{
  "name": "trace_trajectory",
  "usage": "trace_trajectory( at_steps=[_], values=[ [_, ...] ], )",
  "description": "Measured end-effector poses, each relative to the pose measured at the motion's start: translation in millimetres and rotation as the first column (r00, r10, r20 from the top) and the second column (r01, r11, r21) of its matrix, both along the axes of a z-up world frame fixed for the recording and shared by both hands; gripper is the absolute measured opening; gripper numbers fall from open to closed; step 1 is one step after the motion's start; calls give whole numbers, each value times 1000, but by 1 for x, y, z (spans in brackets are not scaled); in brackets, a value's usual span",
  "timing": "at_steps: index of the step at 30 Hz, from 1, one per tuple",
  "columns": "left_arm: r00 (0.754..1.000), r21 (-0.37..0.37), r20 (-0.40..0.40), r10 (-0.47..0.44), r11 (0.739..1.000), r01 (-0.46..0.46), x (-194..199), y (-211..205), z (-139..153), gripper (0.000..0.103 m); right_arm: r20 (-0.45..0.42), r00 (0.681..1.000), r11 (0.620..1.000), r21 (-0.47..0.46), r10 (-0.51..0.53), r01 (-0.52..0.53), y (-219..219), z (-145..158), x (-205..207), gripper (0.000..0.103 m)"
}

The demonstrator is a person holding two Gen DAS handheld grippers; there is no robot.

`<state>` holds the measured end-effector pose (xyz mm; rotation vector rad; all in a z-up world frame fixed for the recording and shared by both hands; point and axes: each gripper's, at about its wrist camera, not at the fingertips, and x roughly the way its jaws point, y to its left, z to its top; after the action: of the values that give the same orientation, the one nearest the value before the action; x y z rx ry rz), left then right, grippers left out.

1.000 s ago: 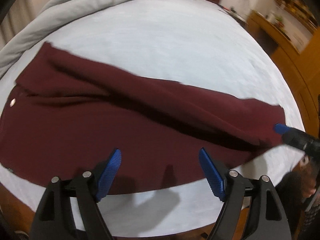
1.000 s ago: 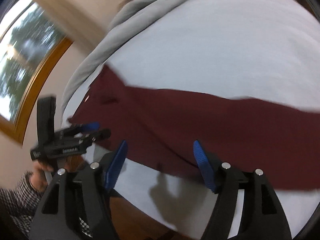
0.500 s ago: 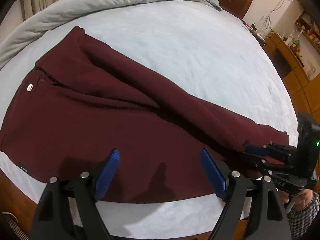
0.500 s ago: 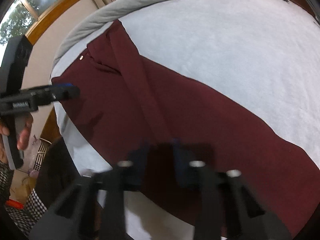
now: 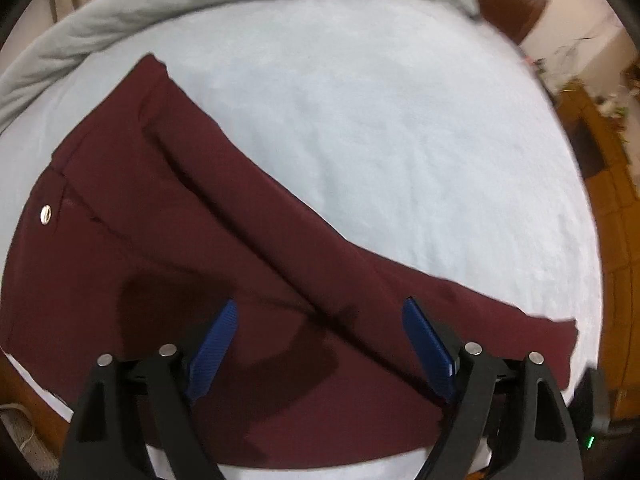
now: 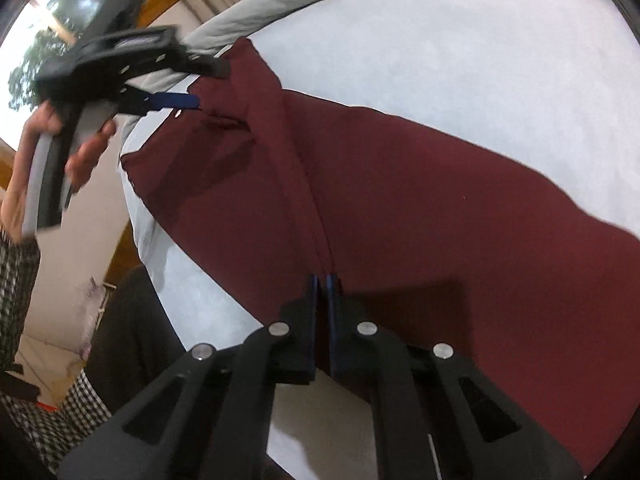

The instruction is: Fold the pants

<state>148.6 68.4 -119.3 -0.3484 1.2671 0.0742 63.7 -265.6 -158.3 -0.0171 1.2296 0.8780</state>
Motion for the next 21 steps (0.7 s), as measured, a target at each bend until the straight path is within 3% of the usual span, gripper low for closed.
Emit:
trace_trajectory(
  at_steps=[8,16,21],
  values=[
    [972,72,-218,88,995,-74,72,25,-30,85,-23,1000,999,33,-16,17,-9,-4,6,3],
    [903,101,-401,154,987,-123,116,42,-66,85,-45,999,998,63,-25,28,-16,-9,8,3],
    [863,87,-484,143,989,-115,130,43,-80,94,-48,998,997,69,-28,32,-17,-9,8,3]
  ],
)
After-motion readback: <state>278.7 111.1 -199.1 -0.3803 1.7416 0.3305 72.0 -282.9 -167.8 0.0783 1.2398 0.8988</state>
